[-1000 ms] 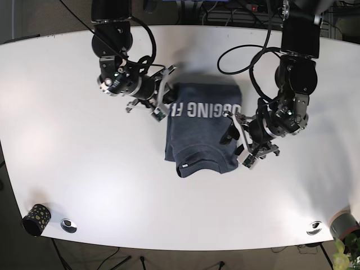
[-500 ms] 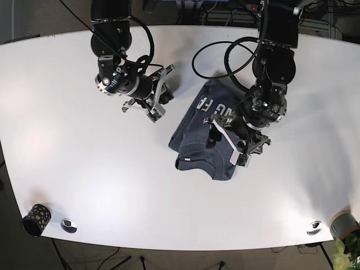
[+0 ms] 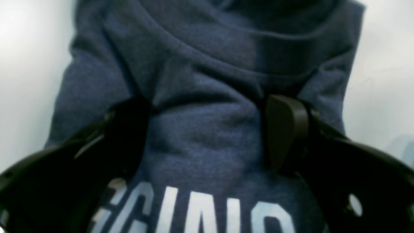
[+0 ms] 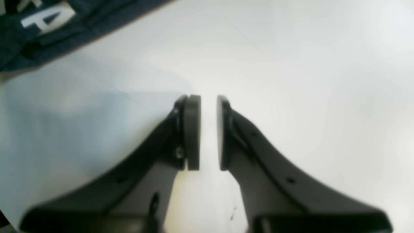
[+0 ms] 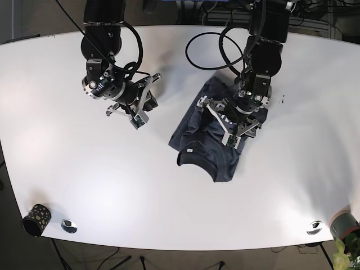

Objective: Fold the T-shirt properly

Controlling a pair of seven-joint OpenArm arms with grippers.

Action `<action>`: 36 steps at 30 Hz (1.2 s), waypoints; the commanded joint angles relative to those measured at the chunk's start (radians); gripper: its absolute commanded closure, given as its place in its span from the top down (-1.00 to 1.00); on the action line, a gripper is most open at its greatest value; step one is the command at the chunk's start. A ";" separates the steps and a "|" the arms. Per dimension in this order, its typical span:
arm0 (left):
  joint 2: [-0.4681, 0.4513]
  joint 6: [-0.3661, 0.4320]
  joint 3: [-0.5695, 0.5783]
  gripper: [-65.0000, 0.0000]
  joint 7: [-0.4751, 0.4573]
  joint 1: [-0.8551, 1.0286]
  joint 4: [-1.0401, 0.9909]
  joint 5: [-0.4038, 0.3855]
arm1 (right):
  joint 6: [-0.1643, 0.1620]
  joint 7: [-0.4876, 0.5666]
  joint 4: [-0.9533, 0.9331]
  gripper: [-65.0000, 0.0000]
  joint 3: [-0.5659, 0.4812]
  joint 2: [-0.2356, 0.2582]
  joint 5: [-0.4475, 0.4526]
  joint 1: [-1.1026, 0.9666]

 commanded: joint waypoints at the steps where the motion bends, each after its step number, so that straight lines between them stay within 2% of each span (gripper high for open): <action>1: -0.025 0.016 -0.007 0.60 0.065 -0.008 -0.075 0.024 | 0.002 0.025 0.018 -0.78 0.004 0.002 0.015 0.033; 4: -0.083 0.016 -0.022 0.60 0.068 -0.004 -0.107 0.022 | 0.002 0.023 0.018 -0.78 0.036 0.000 0.015 0.036; 9: -0.163 0.002 -0.206 0.60 0.102 0.049 -0.125 -0.009 | 0.002 0.023 0.018 -0.78 0.046 0.000 0.015 0.069; 16: -0.335 -0.188 -0.456 0.59 0.131 0.077 -0.176 -0.021 | 0.002 0.023 0.018 -0.78 0.046 0.000 0.015 0.085; 22: -0.502 -0.272 -0.554 0.59 0.119 0.043 -0.343 -0.026 | 0.002 0.023 0.018 -0.78 0.043 -0.001 0.015 0.082; 25: -0.571 -0.288 -0.599 0.59 0.073 0.034 -0.418 -0.029 | 0.002 0.023 0.018 -0.78 0.043 0.000 0.015 0.082; 30: -0.637 -0.305 -0.702 0.59 0.002 0.034 -0.501 -0.029 | 0.002 0.023 0.031 -0.78 0.043 0.000 0.015 0.082; 36: -0.671 -0.340 -0.788 0.59 -0.003 0.034 -0.452 -0.029 | 0.002 0.023 0.094 -0.78 0.041 0.002 0.014 0.062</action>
